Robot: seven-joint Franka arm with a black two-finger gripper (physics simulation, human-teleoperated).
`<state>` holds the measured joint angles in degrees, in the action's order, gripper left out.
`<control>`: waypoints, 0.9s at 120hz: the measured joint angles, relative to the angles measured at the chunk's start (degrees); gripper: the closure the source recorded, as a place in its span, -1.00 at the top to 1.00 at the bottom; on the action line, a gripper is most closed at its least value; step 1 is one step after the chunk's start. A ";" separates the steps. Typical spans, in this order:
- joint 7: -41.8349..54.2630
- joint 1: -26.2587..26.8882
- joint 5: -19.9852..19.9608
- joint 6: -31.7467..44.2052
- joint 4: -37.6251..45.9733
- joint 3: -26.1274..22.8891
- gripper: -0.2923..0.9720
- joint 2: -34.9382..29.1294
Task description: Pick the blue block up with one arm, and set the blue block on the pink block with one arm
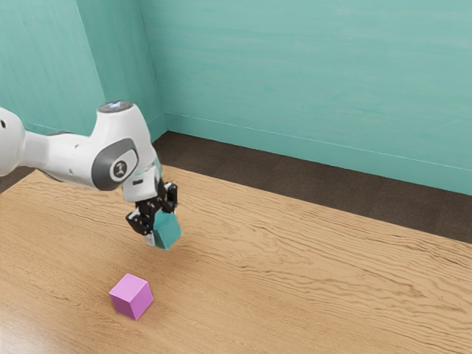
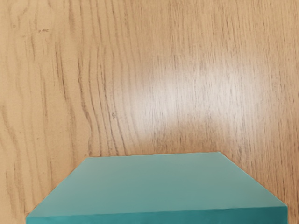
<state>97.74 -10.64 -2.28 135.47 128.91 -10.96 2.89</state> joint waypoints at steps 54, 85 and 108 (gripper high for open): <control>0.89 -0.39 -2.01 -4.44 13.67 -0.02 -0.09 -15.70; 1.17 -0.18 -2.64 -6.20 18.98 -0.10 -0.09 -19.60; 1.33 0.15 -3.17 -6.68 20.31 -0.10 -0.09 -19.99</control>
<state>99.07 -10.49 -5.45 128.79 149.22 -11.06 -17.10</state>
